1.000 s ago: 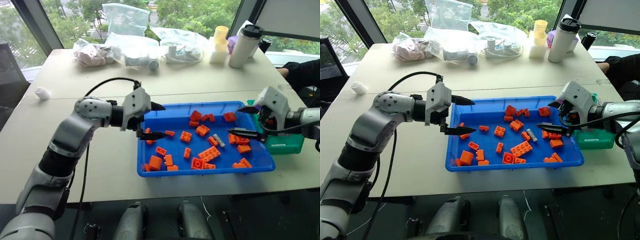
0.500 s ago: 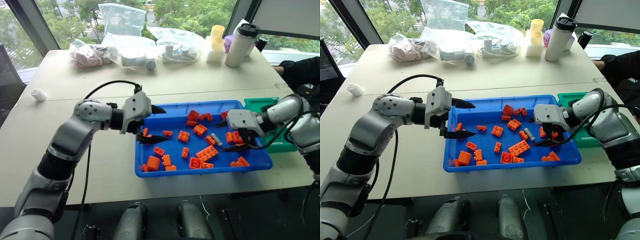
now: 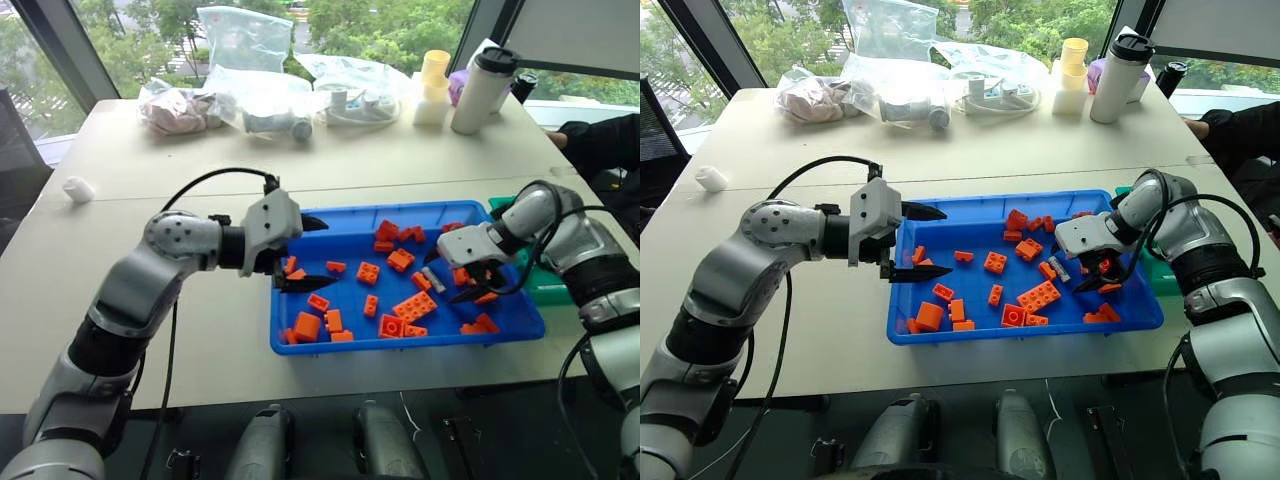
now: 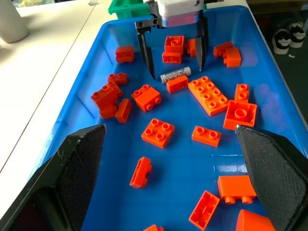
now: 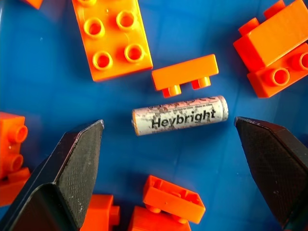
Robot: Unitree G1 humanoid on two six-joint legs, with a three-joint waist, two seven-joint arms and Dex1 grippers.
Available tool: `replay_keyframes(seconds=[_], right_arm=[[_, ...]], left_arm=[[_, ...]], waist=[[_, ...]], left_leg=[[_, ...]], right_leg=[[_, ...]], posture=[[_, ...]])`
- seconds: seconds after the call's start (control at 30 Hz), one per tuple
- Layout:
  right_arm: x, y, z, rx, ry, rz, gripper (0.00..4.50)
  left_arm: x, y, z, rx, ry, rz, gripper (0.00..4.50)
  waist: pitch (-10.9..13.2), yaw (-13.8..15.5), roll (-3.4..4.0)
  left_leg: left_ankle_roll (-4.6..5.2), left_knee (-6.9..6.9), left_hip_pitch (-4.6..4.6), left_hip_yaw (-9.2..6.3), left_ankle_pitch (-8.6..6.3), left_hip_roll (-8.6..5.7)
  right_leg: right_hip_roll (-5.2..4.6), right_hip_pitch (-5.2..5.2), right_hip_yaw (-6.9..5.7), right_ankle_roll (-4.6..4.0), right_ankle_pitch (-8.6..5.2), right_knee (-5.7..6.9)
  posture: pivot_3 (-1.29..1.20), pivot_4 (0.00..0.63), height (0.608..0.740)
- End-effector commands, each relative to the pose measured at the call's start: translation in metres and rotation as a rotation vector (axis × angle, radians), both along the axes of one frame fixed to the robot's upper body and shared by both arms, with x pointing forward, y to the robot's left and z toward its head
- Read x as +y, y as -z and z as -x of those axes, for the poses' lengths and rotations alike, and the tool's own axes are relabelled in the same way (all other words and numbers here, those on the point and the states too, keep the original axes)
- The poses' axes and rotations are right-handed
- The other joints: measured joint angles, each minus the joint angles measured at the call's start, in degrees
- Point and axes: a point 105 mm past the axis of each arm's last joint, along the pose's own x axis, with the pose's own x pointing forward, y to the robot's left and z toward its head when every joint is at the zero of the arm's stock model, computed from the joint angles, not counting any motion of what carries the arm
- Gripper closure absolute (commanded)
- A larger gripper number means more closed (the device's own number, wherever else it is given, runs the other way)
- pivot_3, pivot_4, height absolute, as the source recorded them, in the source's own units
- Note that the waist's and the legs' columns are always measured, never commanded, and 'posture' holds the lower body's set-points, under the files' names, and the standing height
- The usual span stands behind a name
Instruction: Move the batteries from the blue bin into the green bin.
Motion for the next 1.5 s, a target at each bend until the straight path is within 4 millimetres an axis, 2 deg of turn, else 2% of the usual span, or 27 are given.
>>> replay_keyframes(seconds=[0.03,0.07,0.13,0.17,0.43,0.47,0.63,0.73,0.8,0.97,1.1,1.37,1.4,1.43,1.47,1.5], right_arm=[[0.003,-0.001,-0.003,-0.011,-0.033,0.004,0.54],[0.004,0.000,-0.003,-0.011,-0.040,0.005,0.91],[0.003,0.001,-0.003,-0.014,-0.047,0.007,1.97],[0.004,0.000,-0.004,-0.021,-0.044,-0.001,2.29],[-0.003,-0.007,-0.006,-0.064,-0.009,-0.005,2.29],[-0.007,-0.014,-0.008,-0.092,0.015,-0.012,2.29],[-0.024,-0.074,-0.025,-0.277,0.268,-0.191,2.29],[-0.047,-0.107,-0.021,-0.350,0.486,-0.381,2.29],[-0.065,-0.119,-0.015,-0.375,0.637,-0.522,2.29],[-0.103,-0.116,-0.001,-0.499,0.905,-0.604,2.29],[-0.139,-0.091,0.015,-0.576,1.153,-0.596,2.29],[-0.153,-0.081,0.021,-0.633,1.242,-0.586,2.29],[-0.153,-0.081,0.021,-0.632,1.243,-0.588,1.27],[-0.153,-0.081,0.020,-0.630,1.243,-0.591,0.89],[-0.152,-0.081,0.019,-0.630,1.241,-0.595,0.32],[-0.152,-0.082,0.018,-0.633,1.240,-0.597,0.03]], left_arm=[[0.002,-0.011,0.002,-0.050,-0.010,0.022,0.00],[0.002,-0.011,0.002,-0.049,-0.011,0.022,0.00],[0.001,-0.011,0.002,-0.049,-0.013,0.022,0.00],[0.002,-0.011,0.002,-0.049,-0.013,0.022,0.00],[0.000,-0.012,0.000,-0.055,-0.005,0.016,0.00],[0.000,-0.012,-0.001,-0.057,-0.004,0.017,0.00],[-0.003,-0.023,0.003,-0.043,0.014,0.090,0.00],[-0.008,-0.032,0.000,-0.028,0.027,0.162,0.00],[-0.012,-0.037,-0.008,-0.012,0.021,0.221,0.00],[-0.024,-0.039,-0.018,-0.002,0.064,0.240,0.00],[-0.038,-0.046,-0.027,-0.014,0.115,0.263,0.00],[-0.043,-0.046,-0.031,-0.021,0.150,0.254,0.00],[-0.043,-0.046,-0.031,-0.022,0.150,0.254,0.00],[-0.043,-0.046,-0.032,-0.022,0.148,0.254,0.00],[-0.042,-0.046,-0.032,-0.021,0.143,0.255,0.00],[-0.040,-0.045,-0.032,-0.020,0.136,0.253,0.00]], waist=[[0.00,0.01,0.00],[0.00,0.00,0.00],[0.00,0.01,0.00],[0.00,0.01,0.00],[0.00,0.11,0.00],[0.00,0.15,0.00],[0.01,0.28,0.02],[0.01,0.51,0.02],[0.00,0.90,0.01],[-0.01,1.38,0.01],[-0.02,1.55,0.02],[-0.03,0.08,0.05],[-0.03,0.06,0.06],[-0.04,0.10,0.06],[-0.03,0.14,0.05],[-0.03,0.19,0.05]], left_leg=[[0.00,0.00,0.00,0.00,0.00,0.00],[0.00,0.01,0.00,0.00,0.00,0.00],[-0.01,0.01,0.00,0.00,0.00,0.00],[-0.02,0.01,0.00,0.00,0.01,0.00],[-0.03,0.01,0.00,0.01,0.02,-0.01],[-0.03,0.01,0.00,0.01,0.02,-0.02],[-0.03,0.01,-0.02,0.01,0.01,-0.05],[-0.01,0.01,-0.03,0.00,0.01,-0.04],[0.00,0.01,-0.05,-0.04,0.00,-0.06],[0.01,0.02,-0.04,0.00,-0.01,-0.10],[0.02,0.03,-0.04,0.08,0.00,-0.11],[0.02,0.00,0.01,0.12,0.00,-0.06],[0.02,0.00,0.01,0.11,0.00,-0.04],[0.02,-0.01,0.01,0.11,0.00,-0.04],[0.02,-0.01,0.01,0.10,0.00,-0.03],[0.02,-0.01,0.01,0.10,0.00,-0.03]], right_leg=[[0.00,0.00,0.00,0.00,0.00,0.00],[-0.01,0.00,0.00,0.00,0.00,0.00],[-0.01,0.01,0.00,0.00,0.00,0.00],[-0.01,0.01,0.00,0.00,0.00,0.00],[-0.02,0.01,0.00,0.00,0.00,0.00],[-0.02,0.01,0.00,0.00,0.00,0.00],[-0.09,-0.02,0.00,0.00,0.00,0.01],[-0.12,-0.03,0.00,0.00,0.00,0.02],[-0.15,-0.01,-0.04,0.00,0.00,-0.01],[-0.16,0.04,-0.05,0.00,0.00,-0.01],[-0.14,-0.01,0.01,0.01,0.00,0.04],[-0.03,-0.01,0.07,0.01,0.00,0.06],[0.00,-0.01,0.07,0.01,0.00,0.06],[0.01,-0.01,0.07,0.01,0.00,0.06],[0.01,-0.01,0.07,0.01,0.00,0.06],[0.01,-0.01,0.07,0.01,0.00,0.06]], posture=[[0.00,0.150,0.740],[0.00,0.150,0.740],[0.00,0.150,0.740],[0.00,0.150,0.740],[0.00,0.150,0.740],[0.00,0.150,0.740],[0.00,0.150,0.740],[0.00,0.150,0.740],[0.00,0.150,0.740],[0.00,0.150,0.740],[0.00,0.150,0.740],[0.00,0.150,0.740],[0.00,0.150,0.740],[0.00,0.150,0.740],[0.00,0.150,0.740],[0.00,0.150,0.740]])
